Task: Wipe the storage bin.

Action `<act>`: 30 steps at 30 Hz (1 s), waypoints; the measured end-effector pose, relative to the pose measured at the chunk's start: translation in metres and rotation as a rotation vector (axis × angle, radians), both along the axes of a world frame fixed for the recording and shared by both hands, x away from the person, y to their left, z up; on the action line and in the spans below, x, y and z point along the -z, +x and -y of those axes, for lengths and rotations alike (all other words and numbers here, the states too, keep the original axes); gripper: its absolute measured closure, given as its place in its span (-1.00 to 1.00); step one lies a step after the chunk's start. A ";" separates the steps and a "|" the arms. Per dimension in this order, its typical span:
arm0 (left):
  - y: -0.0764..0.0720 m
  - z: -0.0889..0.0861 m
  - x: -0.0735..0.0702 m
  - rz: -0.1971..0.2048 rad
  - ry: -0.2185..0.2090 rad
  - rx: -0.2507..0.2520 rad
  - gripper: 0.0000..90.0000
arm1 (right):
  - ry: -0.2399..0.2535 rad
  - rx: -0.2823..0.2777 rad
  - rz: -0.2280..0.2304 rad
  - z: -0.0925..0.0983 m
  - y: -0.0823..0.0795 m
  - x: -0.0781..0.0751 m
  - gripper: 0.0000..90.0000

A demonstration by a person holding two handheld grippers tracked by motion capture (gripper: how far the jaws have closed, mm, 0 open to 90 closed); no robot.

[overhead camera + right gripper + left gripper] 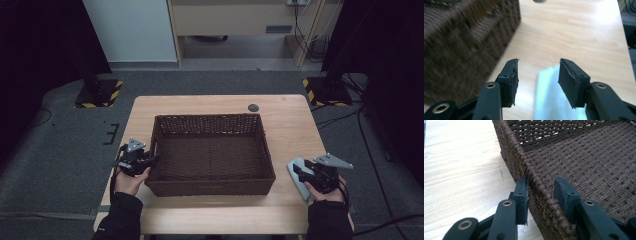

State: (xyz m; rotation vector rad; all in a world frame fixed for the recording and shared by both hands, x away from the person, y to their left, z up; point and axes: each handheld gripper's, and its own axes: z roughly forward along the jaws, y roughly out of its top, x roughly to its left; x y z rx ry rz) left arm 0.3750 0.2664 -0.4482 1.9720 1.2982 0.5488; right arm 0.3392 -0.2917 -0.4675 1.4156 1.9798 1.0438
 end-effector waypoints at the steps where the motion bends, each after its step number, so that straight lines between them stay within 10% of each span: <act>1: 0.000 0.000 0.000 0.000 -0.001 0.000 0.42 | -0.003 0.005 -0.007 0.003 -0.002 0.004 0.13; 15: 0.000 -0.001 0.001 -0.004 -0.018 0.002 0.41 | -0.083 -0.011 -0.125 0.008 0.000 0.033 0.33; 22: 0.000 0.000 0.000 -0.004 -0.006 -0.002 0.42 | -0.083 -0.013 -0.192 0.011 0.002 0.036 0.78; 30: 0.001 -0.001 0.001 -0.009 -0.021 -0.002 0.42 | -0.050 -0.013 -0.144 0.012 0.001 0.024 0.86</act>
